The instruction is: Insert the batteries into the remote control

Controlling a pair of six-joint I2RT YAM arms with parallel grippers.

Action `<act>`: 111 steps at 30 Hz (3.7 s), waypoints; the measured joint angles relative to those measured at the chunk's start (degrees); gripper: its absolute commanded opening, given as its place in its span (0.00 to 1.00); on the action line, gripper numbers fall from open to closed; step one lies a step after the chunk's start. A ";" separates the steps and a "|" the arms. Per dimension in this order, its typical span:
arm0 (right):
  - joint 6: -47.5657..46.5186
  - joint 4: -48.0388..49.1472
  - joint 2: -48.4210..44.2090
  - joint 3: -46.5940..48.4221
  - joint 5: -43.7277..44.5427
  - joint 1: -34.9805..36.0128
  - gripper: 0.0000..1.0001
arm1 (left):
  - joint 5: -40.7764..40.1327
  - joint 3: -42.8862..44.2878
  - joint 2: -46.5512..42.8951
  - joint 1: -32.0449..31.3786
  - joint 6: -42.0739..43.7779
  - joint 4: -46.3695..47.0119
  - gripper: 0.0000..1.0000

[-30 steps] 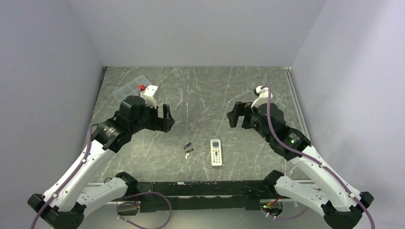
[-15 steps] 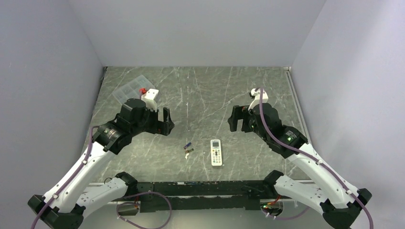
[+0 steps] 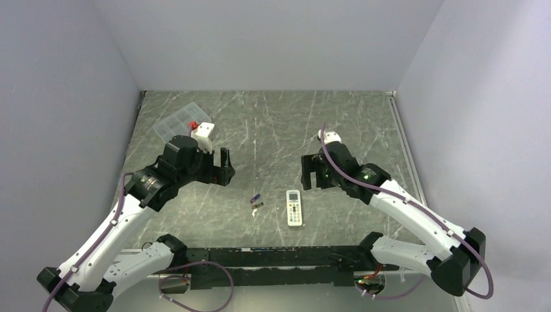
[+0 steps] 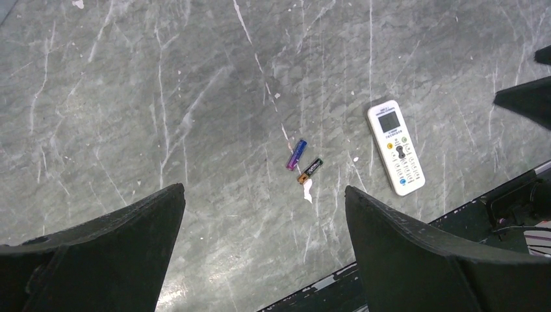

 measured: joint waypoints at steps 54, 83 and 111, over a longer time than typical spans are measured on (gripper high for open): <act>30.38 4.26 26.38 -6.21 8.48 21.57 0.75 | -0.57 -0.17 -1.70 0.00 0.00 -1.31 0.99; 29.77 5.62 22.95 -8.20 7.80 22.08 0.00 | -0.07 -0.24 -0.81 0.00 -0.04 -1.29 0.99; -0.85 11.47 2.56 -12.74 -6.56 23.32 0.00 | 24.48 -2.45 5.97 0.00 -8.74 2.47 0.99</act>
